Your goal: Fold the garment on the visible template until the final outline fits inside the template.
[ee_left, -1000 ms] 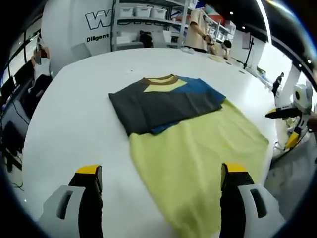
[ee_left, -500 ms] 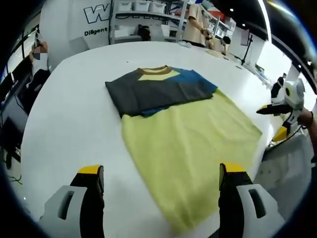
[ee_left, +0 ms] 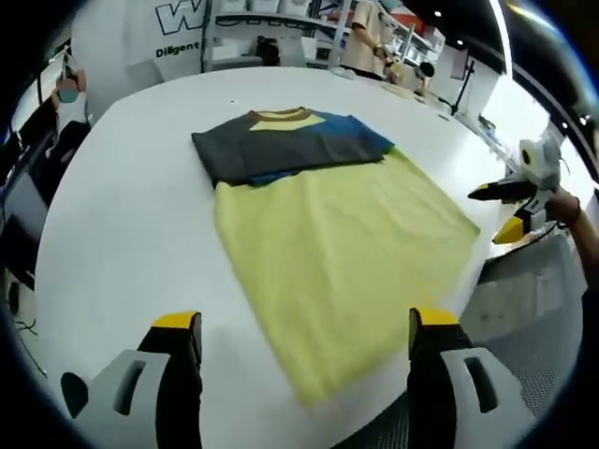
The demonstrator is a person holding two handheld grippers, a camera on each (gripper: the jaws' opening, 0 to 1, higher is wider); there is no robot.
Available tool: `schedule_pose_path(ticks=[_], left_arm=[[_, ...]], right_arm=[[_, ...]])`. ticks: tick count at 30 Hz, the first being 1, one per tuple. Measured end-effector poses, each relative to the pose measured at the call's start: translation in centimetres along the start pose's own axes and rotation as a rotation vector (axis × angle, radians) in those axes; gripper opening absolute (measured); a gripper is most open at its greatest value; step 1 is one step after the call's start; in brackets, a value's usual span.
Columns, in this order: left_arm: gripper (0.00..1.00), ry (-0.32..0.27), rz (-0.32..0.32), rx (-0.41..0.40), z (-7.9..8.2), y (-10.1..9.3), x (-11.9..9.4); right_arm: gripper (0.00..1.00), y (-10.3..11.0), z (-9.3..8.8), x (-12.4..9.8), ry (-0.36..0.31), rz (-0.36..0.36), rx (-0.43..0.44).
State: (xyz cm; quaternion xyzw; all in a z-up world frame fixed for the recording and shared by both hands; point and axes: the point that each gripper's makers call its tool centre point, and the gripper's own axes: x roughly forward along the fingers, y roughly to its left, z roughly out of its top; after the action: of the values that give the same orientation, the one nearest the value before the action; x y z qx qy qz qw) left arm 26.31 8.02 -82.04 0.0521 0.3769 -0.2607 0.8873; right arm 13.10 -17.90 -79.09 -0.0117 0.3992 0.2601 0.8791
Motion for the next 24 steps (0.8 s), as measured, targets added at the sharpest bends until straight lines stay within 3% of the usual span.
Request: schedule_pose_path(ticks=[4, 6, 12, 18, 21, 24], left_arm=[[0.87, 0.015, -0.001, -0.004, -0.9, -0.1, -0.6], [0.86, 0.063, -0.018, -0.003, -2.7, -0.9, -1.2], [0.74, 0.095, -0.031, -0.02, -4.4, -2.0, -2.7], [0.69, 0.106, -0.034, -0.019, -5.7, -2.5, -3.9], [0.65, 0.152, -0.066, -0.027, -8.0, -4.4, -5.2], [0.61, 0.166, -0.078, -0.051, -8.8, -5.4, -6.0]], right_arm=[[0.94, -0.4, -1.1, 0.5, 0.033, 0.006, 0.017], [0.93, -0.7, -2.5, 0.9, 0.069, -0.004, 0.041], [0.91, -0.9, -3.1, 1.0, 0.084, -0.012, 0.048], [0.88, -0.5, -3.4, 1.1, 0.086, -0.001, 0.056], [0.87, -0.7, -4.1, 1.1, 0.097, -0.003, 0.069], [0.85, -0.7, -4.9, 1.1, 0.118, -0.003, 0.078]])
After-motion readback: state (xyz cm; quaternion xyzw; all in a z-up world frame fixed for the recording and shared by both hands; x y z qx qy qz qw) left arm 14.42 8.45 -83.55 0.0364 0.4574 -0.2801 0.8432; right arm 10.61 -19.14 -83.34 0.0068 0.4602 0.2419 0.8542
